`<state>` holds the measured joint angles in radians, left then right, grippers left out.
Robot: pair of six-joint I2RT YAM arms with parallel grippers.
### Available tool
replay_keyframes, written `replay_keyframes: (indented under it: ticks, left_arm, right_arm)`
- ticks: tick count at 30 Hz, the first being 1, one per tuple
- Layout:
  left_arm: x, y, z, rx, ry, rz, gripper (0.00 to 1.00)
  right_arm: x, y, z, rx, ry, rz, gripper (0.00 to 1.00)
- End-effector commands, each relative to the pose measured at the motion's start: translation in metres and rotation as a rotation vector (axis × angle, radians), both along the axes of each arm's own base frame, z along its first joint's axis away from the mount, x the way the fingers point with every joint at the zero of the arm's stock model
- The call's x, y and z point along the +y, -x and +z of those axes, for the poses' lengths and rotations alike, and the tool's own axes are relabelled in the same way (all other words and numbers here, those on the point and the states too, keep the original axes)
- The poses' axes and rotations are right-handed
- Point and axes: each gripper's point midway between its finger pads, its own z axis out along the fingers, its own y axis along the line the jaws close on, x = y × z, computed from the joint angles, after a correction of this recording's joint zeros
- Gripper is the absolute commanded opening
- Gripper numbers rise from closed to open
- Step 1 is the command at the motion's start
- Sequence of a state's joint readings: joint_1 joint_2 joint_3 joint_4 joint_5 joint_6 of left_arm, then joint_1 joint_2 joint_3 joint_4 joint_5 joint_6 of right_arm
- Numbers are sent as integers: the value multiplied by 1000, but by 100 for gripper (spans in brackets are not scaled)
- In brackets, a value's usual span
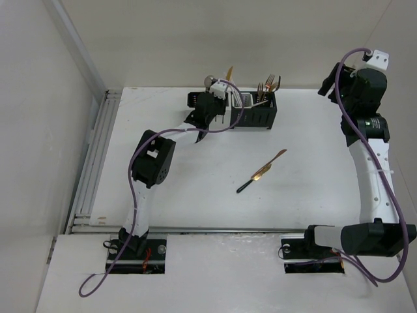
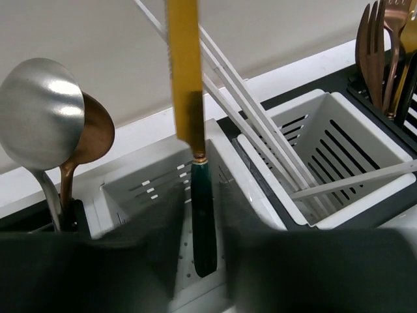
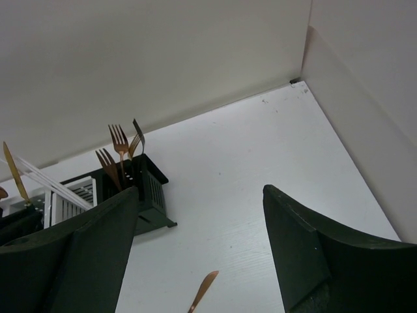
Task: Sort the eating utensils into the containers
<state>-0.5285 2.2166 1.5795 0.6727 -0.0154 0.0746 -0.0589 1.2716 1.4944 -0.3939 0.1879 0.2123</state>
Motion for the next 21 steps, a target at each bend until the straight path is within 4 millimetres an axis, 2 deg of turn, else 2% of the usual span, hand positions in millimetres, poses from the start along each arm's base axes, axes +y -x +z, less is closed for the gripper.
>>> replay_keyframes:
  ticks: [1, 2, 3, 4, 5, 6, 7, 8, 10, 11, 12, 13, 14, 15, 16, 18, 19, 20, 21]
  left_arm:
    - [0, -4, 34, -70, 20, 7, 31]
    - [0, -1, 37, -71, 22, -3, 47]
    - [2, 1, 36, -69, 6, -4, 57]
    - [4, 4, 46, -79, 12, -4, 67]
    - [5, 6, 48, -85, 5, -5, 70]
    - [7, 8, 53, -89, 7, -5, 71]
    - [11, 10, 52, -84, -7, 5, 71]
    - [14, 13, 65, -94, -2, 18, 73]
    - [20, 16, 75, -104, -13, 33, 73]
    - [27, 21, 90, -126, -27, 47, 73]
    - [26, 25, 101, -149, -35, 58, 74]
    - [23, 33, 100, -146, -60, 55, 75]
    - [22, 38, 112, -171, -65, 57, 75]
    - [16, 54, 124, -187, -96, 31, 75]
    - [15, 62, 124, -182, -114, 19, 76]
    - [10, 87, 137, -162, -126, -28, 76]
    - [-10, 107, 137, -144, -132, -145, 76]
    - [-19, 122, 132, -115, -154, -238, 76]
    - [-35, 145, 121, -77, -181, -372, 75]
  right_arm:
    - [-5, 12, 37, -80, 27, -17, 82]
    - [-5, 15, 41, -89, 27, -17, 83]
    - [-5, 15, 41, -89, 27, -17, 83]
    - [-4, 18, 44, -98, 28, -18, 83]
    - [-4, 18, 44, -98, 28, -18, 83]
    - [-4, 18, 40, -89, 27, -17, 83]
    - [-2, 21, 44, -100, 27, -7, 83]
    - [-2, 19, 41, -98, 27, -7, 83]
    - [2, 20, 41, -106, 24, 20, 83]
    - [3, 22, 38, -102, 24, 20, 83]
    - [7, 22, 38, -102, 21, 45, 83]
    - [9, 23, 36, -99, 19, 54, 83]
    - [10, 23, 36, -99, 18, 63, 83]
    - [12, 23, 35, -98, 26, 75, 83]
    - [17, 23, 32, -85, 21, 105, 84]
    - [22, 23, 16, -23, 21, 139, 84]
    - [28, 20, 6, 10, 11, 171, 84]
    - [30, 22, -5, 44, 3, 184, 84]
    - [30, 26, -18, 93, -4, 184, 84]
